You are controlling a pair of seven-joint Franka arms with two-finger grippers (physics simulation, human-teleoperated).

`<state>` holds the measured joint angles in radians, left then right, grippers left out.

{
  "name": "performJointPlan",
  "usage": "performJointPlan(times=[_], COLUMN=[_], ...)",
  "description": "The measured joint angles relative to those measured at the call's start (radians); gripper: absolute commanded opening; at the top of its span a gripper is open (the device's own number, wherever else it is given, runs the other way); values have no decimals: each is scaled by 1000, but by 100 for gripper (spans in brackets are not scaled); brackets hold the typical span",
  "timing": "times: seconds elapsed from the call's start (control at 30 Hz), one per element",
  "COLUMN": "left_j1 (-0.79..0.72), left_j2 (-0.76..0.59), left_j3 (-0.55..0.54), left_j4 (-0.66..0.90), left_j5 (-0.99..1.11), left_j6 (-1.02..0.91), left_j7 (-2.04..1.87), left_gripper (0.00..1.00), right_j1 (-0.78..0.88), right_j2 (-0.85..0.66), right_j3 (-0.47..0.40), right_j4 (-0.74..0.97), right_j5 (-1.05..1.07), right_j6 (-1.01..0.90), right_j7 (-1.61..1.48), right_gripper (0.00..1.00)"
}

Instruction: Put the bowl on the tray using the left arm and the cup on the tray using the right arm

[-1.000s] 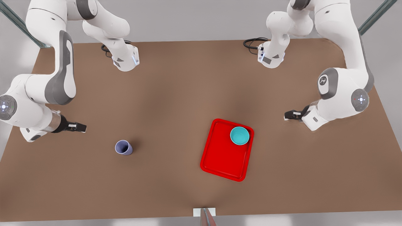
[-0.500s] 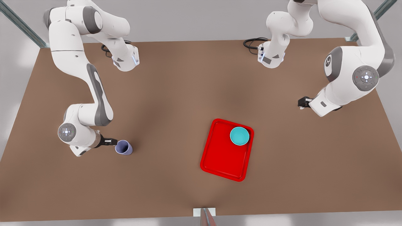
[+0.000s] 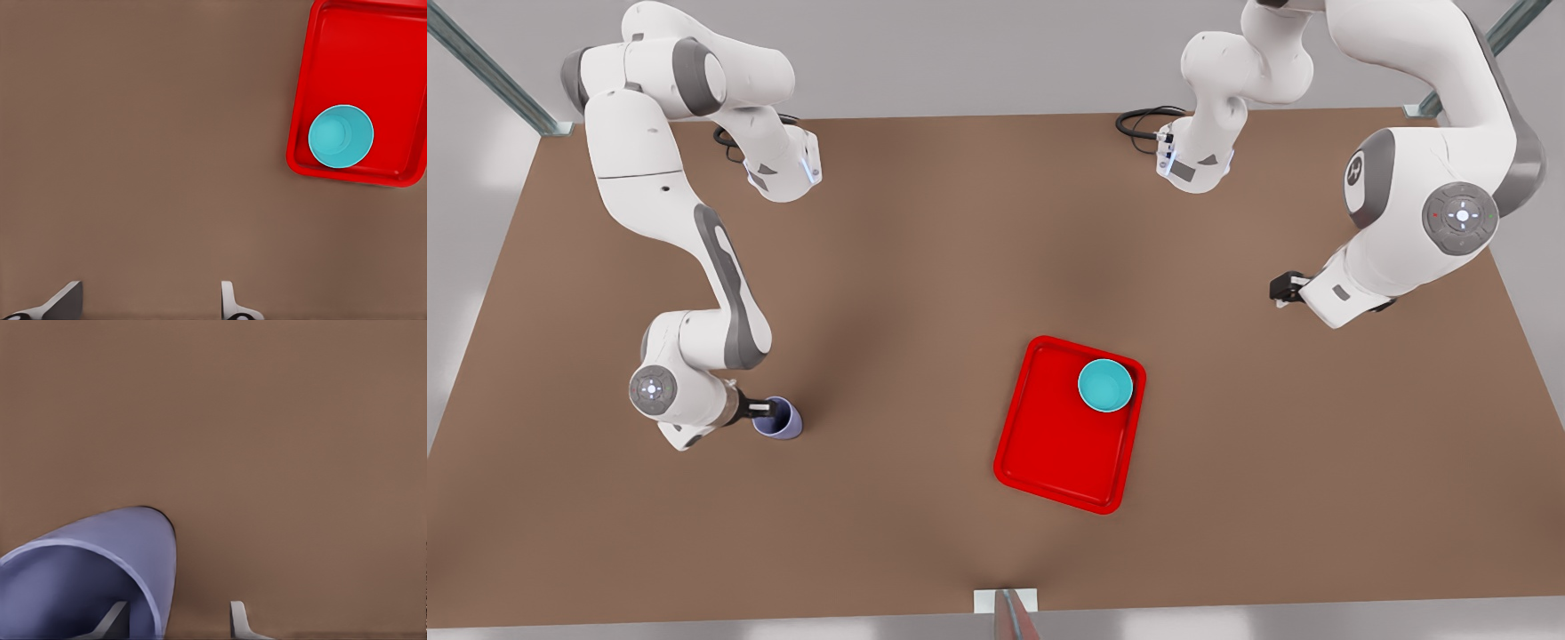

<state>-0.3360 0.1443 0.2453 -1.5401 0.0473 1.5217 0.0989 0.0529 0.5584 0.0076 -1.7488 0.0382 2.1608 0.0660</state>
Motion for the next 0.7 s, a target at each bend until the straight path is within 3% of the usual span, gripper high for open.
performJointPlan(times=[0.5, 0.7], left_j1=[1, 0], left_j2=[8, 6], left_j3=[-2, -2], left_j4=[2, 2], left_j5=[0, -4], left_j6=[0, -12], left_j7=[2, 7], left_gripper=[100, 100], right_j1=[15, 50], right_j2=[19, 5], right_j3=[0, 2], right_j4=[14, 94], right_j5=[8, 12], right_j6=[15, -66], right_j7=[0, 36], right_gripper=[21, 21])
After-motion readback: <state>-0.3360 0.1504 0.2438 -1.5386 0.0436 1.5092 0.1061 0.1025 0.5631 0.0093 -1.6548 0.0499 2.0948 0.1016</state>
